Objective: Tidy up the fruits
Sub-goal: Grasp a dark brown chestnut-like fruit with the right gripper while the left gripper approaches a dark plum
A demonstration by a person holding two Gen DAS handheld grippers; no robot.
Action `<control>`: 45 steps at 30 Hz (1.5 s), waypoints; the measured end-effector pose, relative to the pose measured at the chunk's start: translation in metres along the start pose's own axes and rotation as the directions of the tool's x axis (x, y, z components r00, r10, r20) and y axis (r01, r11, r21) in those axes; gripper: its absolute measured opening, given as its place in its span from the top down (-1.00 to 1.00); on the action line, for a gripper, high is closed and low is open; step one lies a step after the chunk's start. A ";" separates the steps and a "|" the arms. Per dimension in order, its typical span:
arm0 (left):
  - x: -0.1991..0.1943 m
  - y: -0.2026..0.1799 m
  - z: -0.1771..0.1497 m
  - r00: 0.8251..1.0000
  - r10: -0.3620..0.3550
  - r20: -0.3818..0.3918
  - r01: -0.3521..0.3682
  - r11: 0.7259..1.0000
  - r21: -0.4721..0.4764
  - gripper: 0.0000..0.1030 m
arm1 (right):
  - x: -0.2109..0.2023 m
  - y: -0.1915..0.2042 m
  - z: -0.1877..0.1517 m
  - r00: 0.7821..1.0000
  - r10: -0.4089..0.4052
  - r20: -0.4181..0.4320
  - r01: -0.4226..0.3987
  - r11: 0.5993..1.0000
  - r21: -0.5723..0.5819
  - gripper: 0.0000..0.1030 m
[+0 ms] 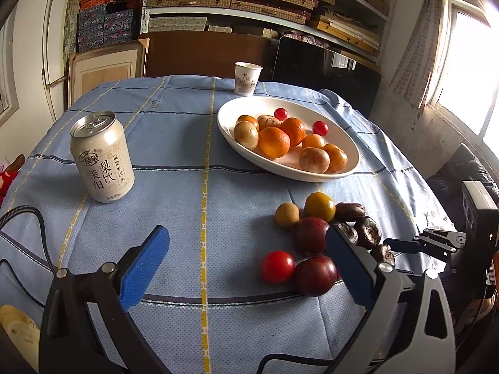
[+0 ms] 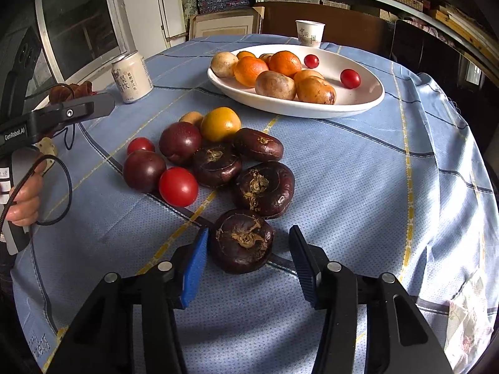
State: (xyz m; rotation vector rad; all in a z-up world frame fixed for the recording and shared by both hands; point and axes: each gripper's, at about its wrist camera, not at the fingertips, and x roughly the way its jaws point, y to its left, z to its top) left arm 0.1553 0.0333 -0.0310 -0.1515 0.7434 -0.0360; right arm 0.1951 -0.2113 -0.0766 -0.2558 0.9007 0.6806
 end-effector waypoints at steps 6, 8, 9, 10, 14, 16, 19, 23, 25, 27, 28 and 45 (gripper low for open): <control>0.002 0.003 0.000 1.000 0.001 -0.003 -0.002 1.000 -0.013 -0.91 | -0.002 0.002 -0.001 1.000 0.021 0.002 -0.021 1.000 -0.011 0.22; 0.002 0.003 0.000 1.000 -0.006 -0.008 0.006 1.000 -0.013 -0.91 | -0.003 -0.002 -0.001 0.999 0.045 0.007 -0.045 0.999 0.015 0.22; 0.002 0.001 -0.001 1.000 -0.018 -0.015 0.018 1.000 -0.006 -0.91 | -0.005 -0.007 0.000 0.998 0.064 0.014 -0.065 0.997 0.040 0.22; 0.003 -0.001 -0.001 0.999 -0.036 -0.025 0.036 0.999 0.008 -0.91 | -0.007 -0.013 0.000 0.996 0.088 0.025 -0.089 0.993 0.073 0.22; 0.003 -0.024 -0.010 0.988 -0.130 -0.081 0.141 0.980 0.140 -0.91 | -0.011 -0.027 0.001 0.995 0.086 0.048 -0.092 0.986 0.141 0.22; 0.000 -0.039 -0.017 0.991 -0.113 -0.066 0.125 0.967 0.222 -0.91 | -0.010 -0.030 0.001 0.995 0.085 0.046 -0.091 0.983 0.157 0.22; -0.003 -0.051 -0.024 0.991 -0.122 -0.059 0.134 0.950 0.283 -0.60 | -0.008 -0.029 0.001 0.996 0.082 0.042 -0.087 0.984 0.155 0.22; 0.002 -0.053 -0.028 0.985 -0.150 -0.091 0.170 0.941 0.292 -0.25 | -0.007 -0.028 0.000 0.996 0.077 0.033 -0.081 0.985 0.150 0.22; 0.003 -0.057 -0.029 0.982 -0.160 -0.101 0.184 0.934 0.307 -0.10 | -0.006 -0.029 0.000 0.997 0.078 0.029 -0.081 0.985 0.151 0.22; 0.003 -0.061 -0.031 0.980 -0.168 -0.104 0.193 0.925 0.326 -0.07 | -0.006 -0.029 0.000 0.996 0.086 0.027 -0.089 0.984 0.156 0.22; 0.004 -0.063 -0.031 0.979 -0.173 -0.108 0.200 0.922 0.333 -0.03 | -0.006 -0.030 0.000 0.996 0.090 0.027 -0.093 0.983 0.159 0.22; 0.035 -0.072 -0.027 0.974 -0.119 -0.191 0.183 0.912 0.368 0.06 | -0.006 -0.027 0.000 0.995 0.098 0.030 -0.101 0.984 0.147 0.22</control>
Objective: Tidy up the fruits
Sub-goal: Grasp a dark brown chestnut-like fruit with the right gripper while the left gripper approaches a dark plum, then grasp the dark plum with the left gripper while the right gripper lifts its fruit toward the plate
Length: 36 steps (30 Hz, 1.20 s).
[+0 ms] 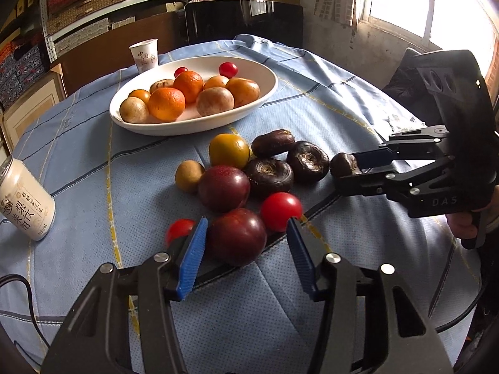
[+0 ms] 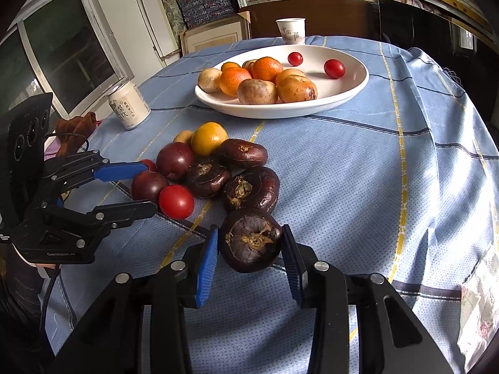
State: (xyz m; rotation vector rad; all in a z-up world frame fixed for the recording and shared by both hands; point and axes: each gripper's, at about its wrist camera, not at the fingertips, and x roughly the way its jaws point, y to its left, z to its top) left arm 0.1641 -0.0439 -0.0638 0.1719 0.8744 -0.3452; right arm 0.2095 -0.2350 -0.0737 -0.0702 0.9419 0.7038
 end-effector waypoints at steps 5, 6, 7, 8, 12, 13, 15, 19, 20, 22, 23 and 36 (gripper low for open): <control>-0.002 0.002 -0.003 1.000 0.030 -0.010 -0.030 1.000 0.009 0.28 | 0.000 0.001 0.000 1.000 -0.006 0.000 0.006 1.000 -0.007 0.22; -0.002 0.001 -0.005 0.999 0.036 -0.014 -0.036 0.999 0.016 0.28 | 0.000 0.001 0.000 1.000 -0.005 0.000 0.005 1.000 -0.007 0.22; -0.002 -0.001 -0.005 0.999 0.044 -0.016 -0.044 0.999 0.025 0.28 | 0.000 0.002 0.000 1.000 -0.006 0.000 0.006 1.000 -0.007 0.22; -0.002 -0.003 -0.005 0.998 0.053 -0.017 -0.053 0.998 0.038 0.28 | 0.000 0.002 0.000 1.000 -0.007 0.000 0.007 1.000 -0.007 0.22; 0.004 -0.005 -0.005 0.995 0.088 -0.037 -0.086 0.995 0.051 0.25 | 0.000 0.002 -0.001 1.000 -0.013 -0.004 0.013 1.000 -0.008 0.22; 0.007 -0.002 -0.005 0.995 0.090 -0.054 -0.088 0.995 0.039 0.25 | 0.000 0.002 -0.001 1.000 -0.013 -0.003 0.013 1.000 -0.008 0.22; 0.014 0.004 -0.006 0.992 0.086 -0.089 -0.086 0.996 0.013 0.25 | 0.000 0.002 -0.001 1.000 -0.013 -0.003 0.013 1.000 -0.009 0.22; 0.012 0.008 -0.007 0.996 0.044 -0.081 -0.045 0.999 -0.015 0.28 | -0.001 0.001 0.000 1.000 -0.004 0.004 0.004 1.000 -0.007 0.22; 0.011 0.009 -0.007 0.996 0.037 -0.079 -0.038 0.999 -0.018 0.28 | -0.002 0.001 0.000 1.000 -0.003 0.004 0.004 1.000 -0.006 0.22; 0.007 0.011 -0.008 0.998 0.019 -0.064 -0.021 0.999 -0.035 0.28 | -0.002 0.000 0.000 1.000 0.001 0.004 -0.001 1.000 -0.002 0.22; 0.005 0.012 -0.007 0.998 0.008 -0.055 -0.011 0.999 -0.048 0.28 | -0.002 0.000 0.000 1.000 0.003 0.004 -0.003 1.000 0.000 0.22; -0.034 0.041 0.022 0.995 -0.046 0.084 0.059 0.985 -0.165 0.28 | -0.020 -0.005 0.011 0.985 0.092 0.146 -0.096 0.995 0.018 0.22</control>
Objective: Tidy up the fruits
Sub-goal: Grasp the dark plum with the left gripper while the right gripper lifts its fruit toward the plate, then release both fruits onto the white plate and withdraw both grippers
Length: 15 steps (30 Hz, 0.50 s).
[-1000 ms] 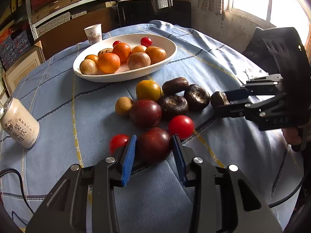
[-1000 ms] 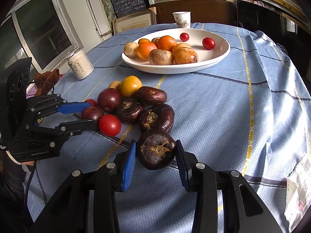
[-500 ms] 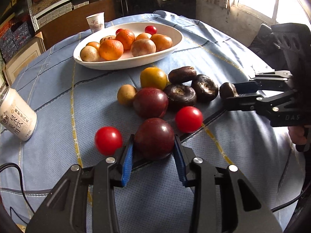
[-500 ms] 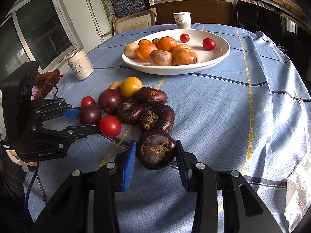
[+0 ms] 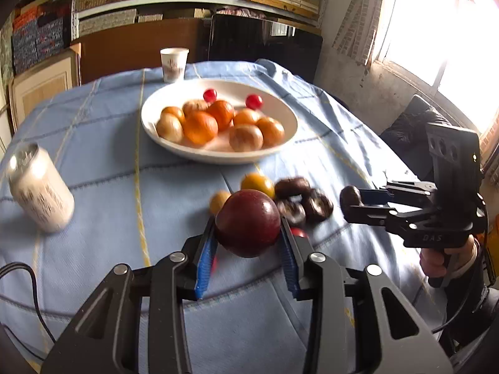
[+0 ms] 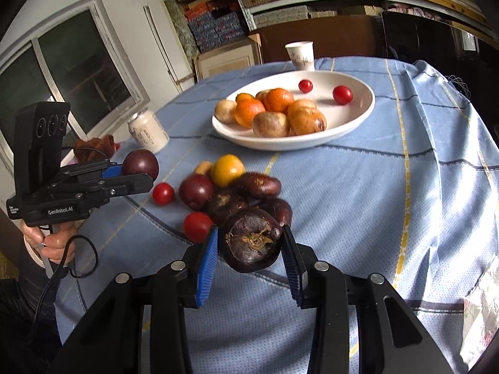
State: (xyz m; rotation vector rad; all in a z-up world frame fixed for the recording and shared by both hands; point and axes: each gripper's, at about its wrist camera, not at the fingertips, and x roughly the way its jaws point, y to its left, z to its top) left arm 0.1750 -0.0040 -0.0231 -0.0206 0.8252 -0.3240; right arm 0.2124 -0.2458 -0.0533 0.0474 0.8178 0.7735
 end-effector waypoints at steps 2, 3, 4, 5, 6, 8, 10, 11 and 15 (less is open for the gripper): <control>0.002 0.001 0.013 1.000 0.018 0.006 -0.018 1.000 0.013 0.28 | -0.002 -0.005 0.011 0.999 0.000 0.049 -0.001 1.000 0.030 0.22; 0.004 0.002 0.022 0.999 0.028 0.016 -0.028 0.999 0.016 0.28 | -0.001 -0.010 0.019 0.998 0.004 0.067 -0.007 0.999 0.052 0.22; 0.007 0.002 0.031 0.999 0.035 0.028 -0.035 0.999 0.017 0.28 | 0.001 -0.015 0.029 0.996 0.004 0.091 -0.011 0.997 0.079 0.22; 0.010 0.003 0.041 0.998 0.041 0.041 -0.042 0.999 0.018 0.28 | 0.004 -0.019 0.039 0.994 -0.004 0.108 -0.006 0.995 0.095 0.22; 0.016 0.003 0.052 0.998 0.045 0.051 -0.046 0.999 0.019 0.28 | 0.007 -0.022 0.048 0.993 -0.013 0.118 0.001 0.995 0.103 0.22; 0.028 0.004 0.071 0.997 0.046 0.058 -0.047 0.999 0.019 0.28 | 0.018 -0.029 0.067 0.989 -0.043 0.141 0.027 0.993 0.112 0.22; 0.047 0.007 0.091 0.998 0.056 0.041 -0.057 0.998 0.015 0.28 | 0.031 -0.038 0.082 0.987 -0.058 0.148 0.037 0.990 0.139 0.22; 0.054 0.007 0.097 0.997 0.065 0.033 -0.066 0.998 0.017 0.28 | 0.038 -0.043 0.089 0.987 -0.060 0.149 0.037 0.988 0.153 0.22; 0.079 0.007 0.117 0.996 0.091 0.014 -0.091 0.995 0.028 0.28 | 0.054 -0.054 0.106 0.981 -0.099 0.164 0.070 0.983 0.172 0.21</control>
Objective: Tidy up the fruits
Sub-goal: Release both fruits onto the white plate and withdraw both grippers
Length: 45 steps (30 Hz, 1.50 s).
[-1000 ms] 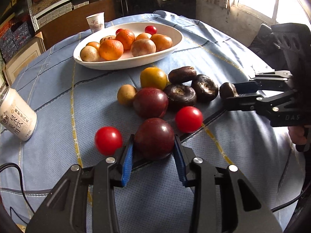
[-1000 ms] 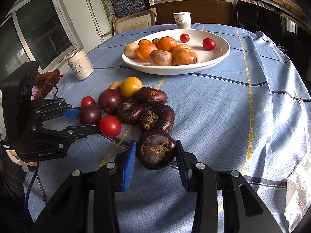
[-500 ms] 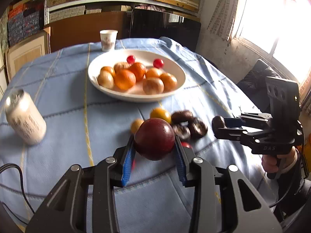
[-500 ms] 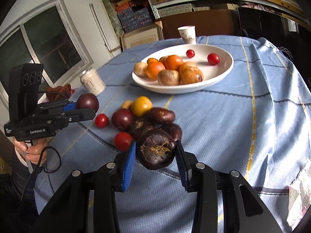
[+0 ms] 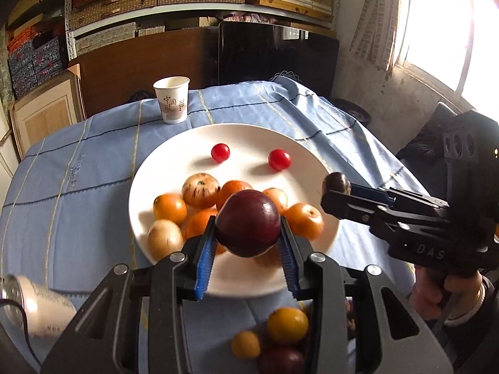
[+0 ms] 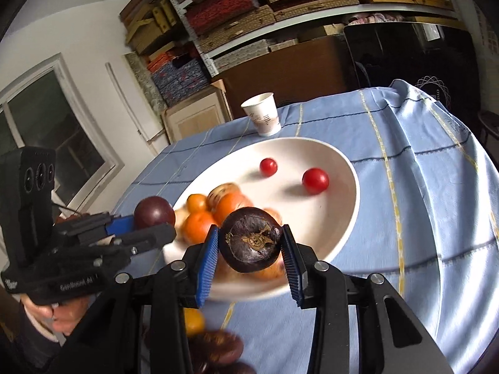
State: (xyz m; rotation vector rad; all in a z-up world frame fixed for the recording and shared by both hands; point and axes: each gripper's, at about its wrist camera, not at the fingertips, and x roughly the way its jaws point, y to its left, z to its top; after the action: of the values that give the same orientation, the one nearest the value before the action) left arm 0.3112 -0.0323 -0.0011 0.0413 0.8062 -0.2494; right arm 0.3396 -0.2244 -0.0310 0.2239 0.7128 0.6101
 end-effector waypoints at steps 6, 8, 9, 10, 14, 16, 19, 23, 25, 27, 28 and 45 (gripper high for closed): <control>-0.001 0.003 0.006 0.996 0.076 0.052 -0.075 0.997 -0.029 -0.43 | -0.002 0.003 0.006 1.000 -0.010 0.024 0.010 0.999 -0.035 0.09; -0.016 0.004 -0.002 0.994 0.081 0.080 -0.078 0.996 -0.040 -0.64 | -0.013 0.007 0.002 0.999 -0.004 0.033 0.005 0.998 -0.055 0.06; -0.025 0.004 -0.007 0.991 0.094 0.097 -0.090 0.995 -0.046 -0.82 | -0.017 0.009 0.001 0.999 0.000 0.037 0.003 0.998 -0.061 -0.05; -0.034 0.004 -0.013 0.987 0.108 0.117 -0.103 0.993 -0.050 -0.85 | -0.025 0.011 -0.003 0.999 0.007 0.044 -0.004 0.998 -0.067 -0.16; -0.069 0.010 -0.047 0.977 0.142 0.161 -0.133 0.989 -0.063 -0.91 | -0.041 0.020 -0.020 0.999 0.037 0.018 -0.036 0.994 -0.101 -0.25; -0.082 0.017 -0.069 0.972 0.157 0.174 -0.143 0.986 -0.091 -0.91 | -0.045 0.027 -0.035 1.000 0.019 -0.013 -0.021 0.987 -0.162 -0.27; -0.088 0.030 -0.097 0.970 0.180 0.166 -0.159 0.978 -0.137 -0.91 | -0.043 0.038 -0.058 0.994 -0.085 -0.066 0.064 0.961 -0.268 -0.27; -0.081 0.047 -0.121 0.958 0.275 0.085 -0.254 0.946 -0.200 -0.91 | -0.041 0.042 -0.075 0.982 -0.140 -0.127 0.098 0.953 -0.288 -0.27; -0.082 0.053 -0.125 0.965 0.252 0.071 -0.229 0.945 -0.231 -0.91 | -0.042 0.045 -0.081 0.977 -0.138 -0.160 0.084 0.949 -0.304 -0.27; -0.086 0.055 -0.127 0.969 0.236 0.075 -0.211 0.944 -0.253 -0.91 | -0.044 0.048 -0.089 0.972 -0.149 -0.181 0.081 0.939 -0.335 -0.27; -0.088 0.054 -0.128 0.968 0.238 0.080 -0.212 0.944 -0.253 -0.91 | -0.045 0.049 -0.093 0.970 -0.150 -0.194 0.074 0.933 -0.353 -0.27; -0.083 0.047 -0.130 0.964 0.261 0.043 -0.245 0.943 -0.224 -0.91 | -0.032 0.062 -0.115 0.954 -0.183 -0.238 0.061 0.894 -0.444 -0.25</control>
State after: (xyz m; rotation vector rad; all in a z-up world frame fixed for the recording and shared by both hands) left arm 0.1750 0.0472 -0.0340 -0.0692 0.7433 0.0816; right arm 0.2158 -0.1951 -0.0746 -0.3260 0.8314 0.6686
